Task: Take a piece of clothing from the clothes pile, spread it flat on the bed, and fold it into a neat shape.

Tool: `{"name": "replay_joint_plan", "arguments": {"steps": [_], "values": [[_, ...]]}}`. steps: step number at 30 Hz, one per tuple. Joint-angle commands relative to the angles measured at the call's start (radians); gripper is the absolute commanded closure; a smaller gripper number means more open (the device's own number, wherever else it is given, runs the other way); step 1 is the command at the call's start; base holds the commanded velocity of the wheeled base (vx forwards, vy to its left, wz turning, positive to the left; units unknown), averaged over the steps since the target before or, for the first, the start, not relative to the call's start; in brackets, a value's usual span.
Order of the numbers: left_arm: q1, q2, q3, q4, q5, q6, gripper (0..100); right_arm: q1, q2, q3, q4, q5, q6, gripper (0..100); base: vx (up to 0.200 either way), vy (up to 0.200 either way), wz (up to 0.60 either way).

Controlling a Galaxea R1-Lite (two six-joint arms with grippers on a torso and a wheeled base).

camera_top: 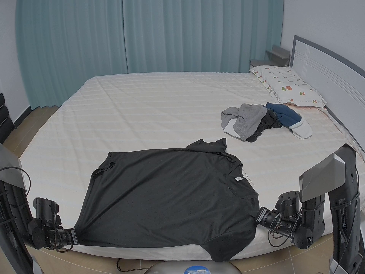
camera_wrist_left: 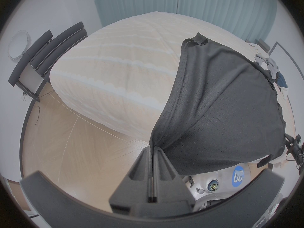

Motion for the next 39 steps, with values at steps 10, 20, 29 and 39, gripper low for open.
{"name": "replay_joint_plan", "arguments": {"steps": [10, 20, 29, 39], "values": [[0.003, -0.006, 0.015, 0.007, 0.0, -0.001, 100, -0.013, -0.057, 0.133, -0.01, 0.002, -0.002, 100, 0.0, 0.0, 0.0], [0.002, -0.008, 0.015, 0.001, -0.004, -0.002, 100, -0.021, -0.04, 0.142, -0.01, 0.005, -0.002, 100, 0.0, 0.0, 0.0], [0.003, -0.026, 0.012, -0.033, -0.021, -0.008, 0, -0.079, -0.126, 0.141, -0.01, 0.07, 0.058, 0, 0.0, 0.0, 0.0], [0.04, -0.129, 0.002, -0.105, -0.219, -0.028, 0, -0.162, -0.155, 0.13, -0.01, 0.165, 0.127, 0, 0.0, 0.0, 0.0]]}}
